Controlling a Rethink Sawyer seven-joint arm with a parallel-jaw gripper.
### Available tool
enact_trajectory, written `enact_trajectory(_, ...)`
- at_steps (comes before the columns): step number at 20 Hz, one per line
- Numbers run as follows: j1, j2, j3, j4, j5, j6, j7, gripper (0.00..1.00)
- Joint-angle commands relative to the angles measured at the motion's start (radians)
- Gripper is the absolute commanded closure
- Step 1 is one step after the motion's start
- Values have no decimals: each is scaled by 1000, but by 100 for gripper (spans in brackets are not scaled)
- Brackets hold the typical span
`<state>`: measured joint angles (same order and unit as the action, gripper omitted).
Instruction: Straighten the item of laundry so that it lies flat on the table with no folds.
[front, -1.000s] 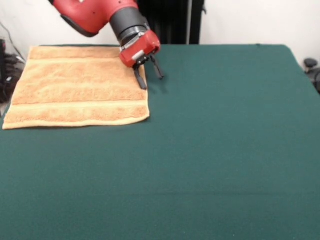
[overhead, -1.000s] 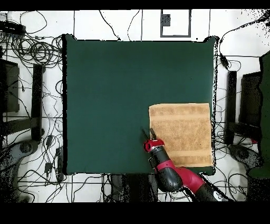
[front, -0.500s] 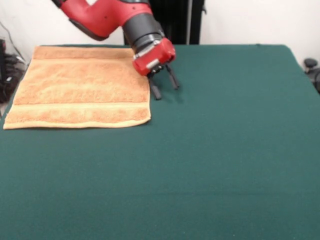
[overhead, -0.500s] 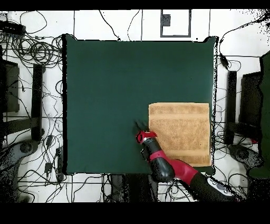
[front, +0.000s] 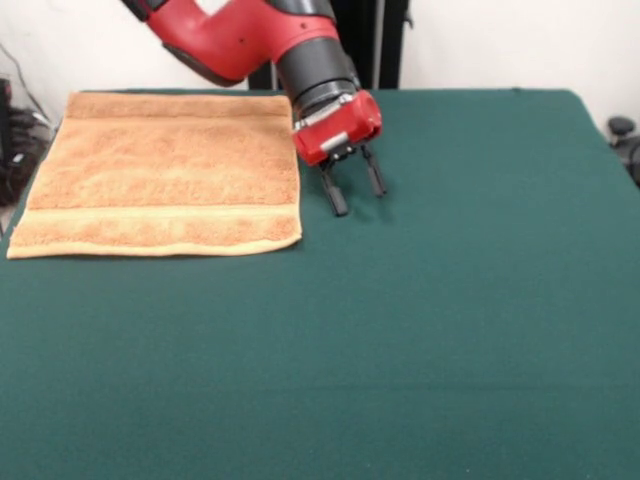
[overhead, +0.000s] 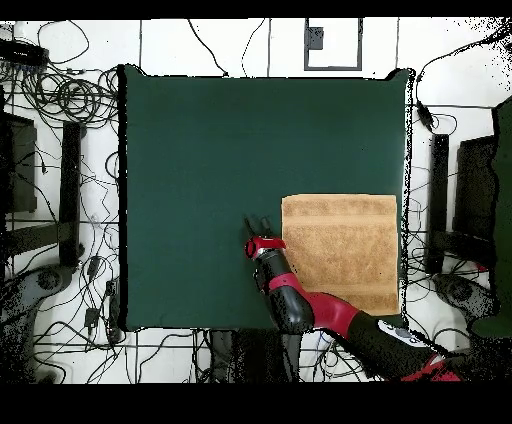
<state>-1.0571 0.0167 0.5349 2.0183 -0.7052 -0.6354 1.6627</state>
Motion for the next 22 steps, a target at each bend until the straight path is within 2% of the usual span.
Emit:
enact_trajectory(1,105,57,-89,-219,127,134,185,0)
enact_trajectory(2,152,17,-132,-220,139,67,144,0)
enact_trajectory(3,278,-80,-259,-208,214,-136,-18,0)
enact_trajectory(4,301,-114,-286,-205,222,-152,-54,0)
enact_trajectory(7,284,-185,-287,-218,131,-29,-21,0)
enact_trajectory(13,241,-257,-251,-220,-7,121,68,0)
enact_trajectory(22,190,-247,-195,-240,-112,202,119,0)
